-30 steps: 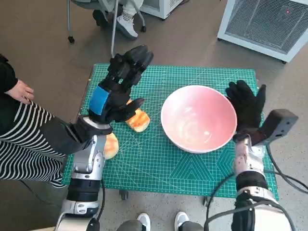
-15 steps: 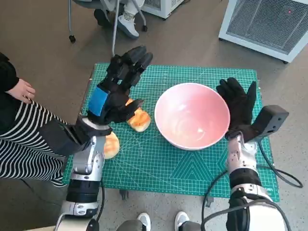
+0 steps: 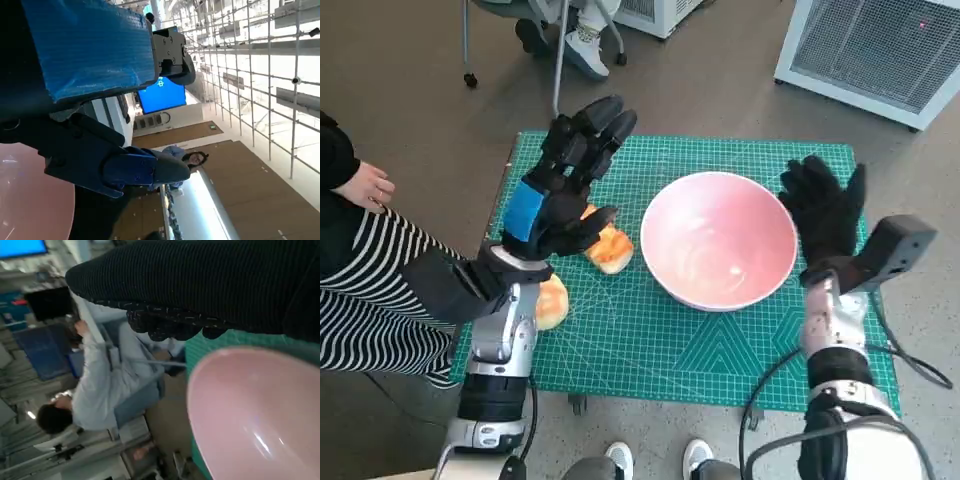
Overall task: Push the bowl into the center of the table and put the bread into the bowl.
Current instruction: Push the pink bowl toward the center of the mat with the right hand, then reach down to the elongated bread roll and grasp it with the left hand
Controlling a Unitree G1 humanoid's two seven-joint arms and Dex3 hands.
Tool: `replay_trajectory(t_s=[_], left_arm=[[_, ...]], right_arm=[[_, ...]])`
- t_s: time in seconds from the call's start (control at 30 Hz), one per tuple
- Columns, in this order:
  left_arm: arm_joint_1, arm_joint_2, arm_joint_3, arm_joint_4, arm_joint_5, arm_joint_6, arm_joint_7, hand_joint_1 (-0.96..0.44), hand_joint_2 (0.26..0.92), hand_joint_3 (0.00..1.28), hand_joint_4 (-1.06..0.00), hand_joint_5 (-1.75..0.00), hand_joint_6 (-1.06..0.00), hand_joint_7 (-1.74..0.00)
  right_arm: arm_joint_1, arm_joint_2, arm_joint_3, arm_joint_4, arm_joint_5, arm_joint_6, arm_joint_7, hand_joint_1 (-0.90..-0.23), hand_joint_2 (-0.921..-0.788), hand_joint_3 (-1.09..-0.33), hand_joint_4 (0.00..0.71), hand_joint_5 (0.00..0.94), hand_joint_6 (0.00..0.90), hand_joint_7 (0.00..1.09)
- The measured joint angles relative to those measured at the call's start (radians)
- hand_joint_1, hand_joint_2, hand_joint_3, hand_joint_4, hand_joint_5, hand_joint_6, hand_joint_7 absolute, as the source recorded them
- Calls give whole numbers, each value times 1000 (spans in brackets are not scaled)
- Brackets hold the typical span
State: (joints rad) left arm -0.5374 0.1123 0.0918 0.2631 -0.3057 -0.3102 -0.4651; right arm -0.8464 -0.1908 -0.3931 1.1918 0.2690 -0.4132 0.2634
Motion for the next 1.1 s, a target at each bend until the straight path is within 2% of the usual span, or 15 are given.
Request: replay_trajectory(t_s=[0.17,0.27,0.37,0.5,0.63,0.73,0.9,1.1], left_arm=[[0,-3,-2,1,0,0,1,-682,921,305,-78,-246,1,-594],[-2,-7,-7,1,0,0,1,-677,921,305,-78,-247,1,-606],[-6,-10,-11,1,0,0,1,-675,921,306,-76,-248,1,-609],[-13,-13,-18,1,-1,1,0,-667,921,306,-73,-249,1,-610],[-24,-16,-21,1,-8,6,-9,-659,921,298,-69,-252,1,-606],[-34,-18,-21,3,-16,10,-22,-660,921,294,-67,-254,1,-604],[-46,-23,-21,5,-25,14,-44,-663,921,289,-65,-257,1,-603],[-53,-26,-17,12,-31,14,-65,-665,921,285,-64,-262,1,-607]], right_arm=[[7,-2,23,-91,-5,-70,-1,-697,-921,-846,117,6,132,239],[31,0,49,-187,-20,-112,0,-723,-921,-828,126,8,142,246],[69,6,78,-301,-30,-140,9,-737,-921,-824,126,6,147,251],[142,17,127,-484,-38,-174,38,-749,-921,-815,127,5,146,256],[207,18,170,-630,-41,-184,62,-774,-921,-801,133,7,141,266],[240,11,196,-709,-45,-194,82,-792,-921,-785,136,7,137,276],[271,-9,216,-787,-45,-195,99,-810,-921,-747,145,9,133,298],[302,-14,231,-869,-48,-150,93,-828,-921,-719,162,13,136,326]])
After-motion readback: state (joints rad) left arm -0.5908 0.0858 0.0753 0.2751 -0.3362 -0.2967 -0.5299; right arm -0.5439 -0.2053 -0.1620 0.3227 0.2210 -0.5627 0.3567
